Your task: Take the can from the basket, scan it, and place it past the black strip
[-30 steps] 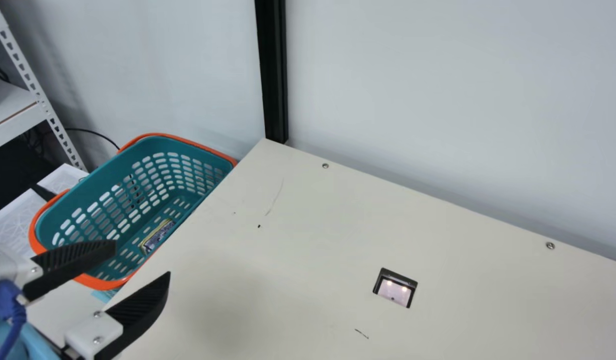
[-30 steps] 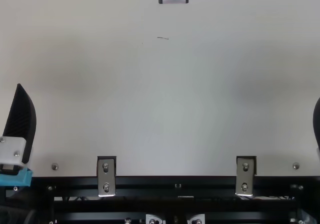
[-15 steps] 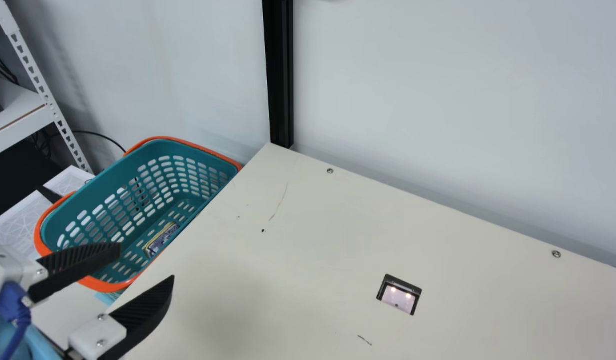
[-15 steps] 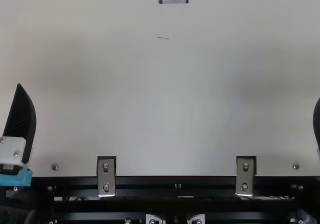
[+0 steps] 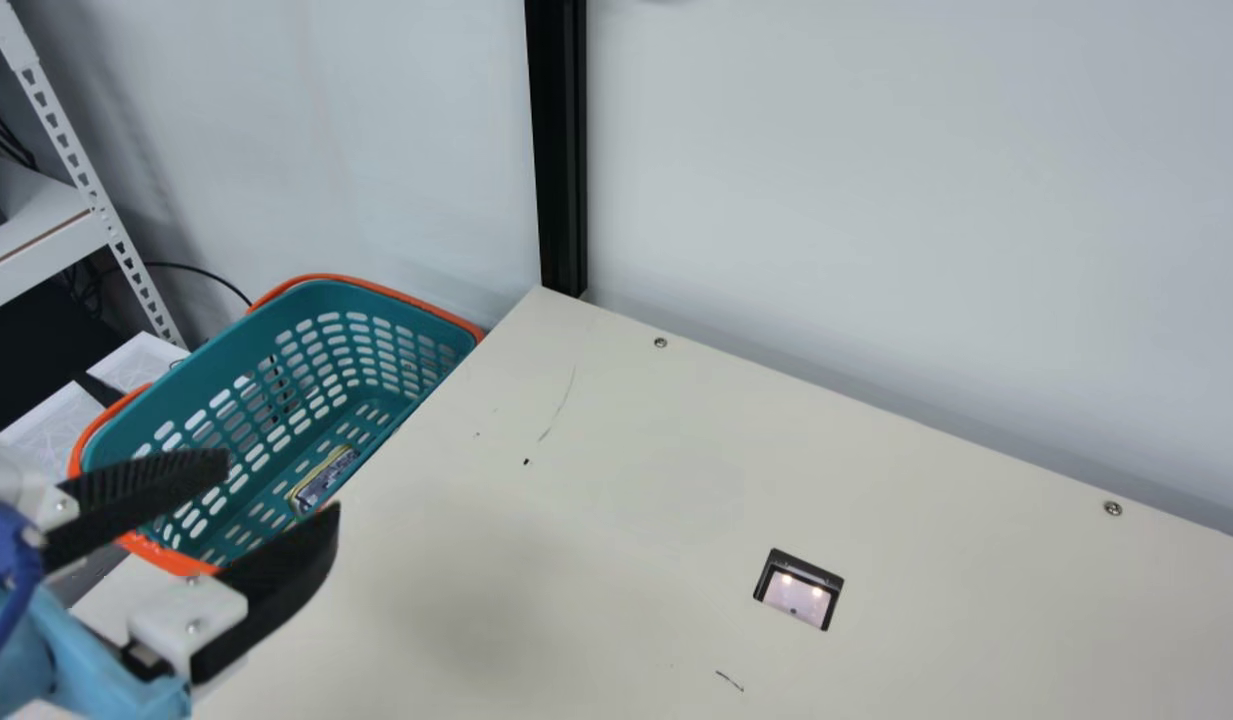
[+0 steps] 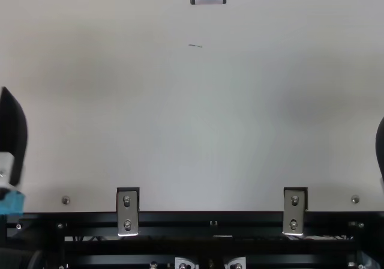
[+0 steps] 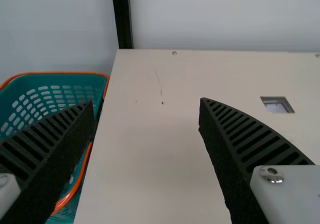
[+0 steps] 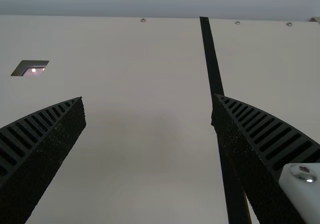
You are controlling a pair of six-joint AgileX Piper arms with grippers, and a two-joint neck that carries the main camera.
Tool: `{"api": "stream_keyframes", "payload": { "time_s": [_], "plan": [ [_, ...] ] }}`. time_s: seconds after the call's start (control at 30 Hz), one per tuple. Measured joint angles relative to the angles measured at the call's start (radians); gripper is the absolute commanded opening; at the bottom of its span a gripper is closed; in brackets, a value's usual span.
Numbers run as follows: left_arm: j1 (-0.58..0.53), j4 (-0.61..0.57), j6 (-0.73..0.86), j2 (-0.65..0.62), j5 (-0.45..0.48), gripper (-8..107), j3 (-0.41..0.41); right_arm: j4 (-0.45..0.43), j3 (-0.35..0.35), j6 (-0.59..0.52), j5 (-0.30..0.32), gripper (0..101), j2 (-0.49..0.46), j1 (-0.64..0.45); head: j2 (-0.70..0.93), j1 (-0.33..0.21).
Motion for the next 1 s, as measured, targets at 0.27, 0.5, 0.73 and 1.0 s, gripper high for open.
{"api": "stream_keyframes", "payload": {
  "time_s": [0.27,0.5,0.73,1.0],
  "plan": [
    [0.086,0.047,-0.068,0.204,-0.065,90,-0.151,0.000,0.000,0.000,0.000,101,0.000,0.000,0.000,0.000],
    [0.191,0.035,-0.037,0.404,-0.089,90,-0.285,0.000,0.000,0.000,0.000,101,0.000,0.000,0.000,0.005],
    [0.323,-0.032,0.073,0.595,-0.101,90,-0.377,0.000,0.000,0.000,0.000,101,0.000,0.000,0.000,0.000],
    [0.470,-0.065,0.225,0.811,-0.106,90,-0.456,0.000,0.000,0.000,0.000,101,0.000,0.000,0.000,0.005]
  ]
}}
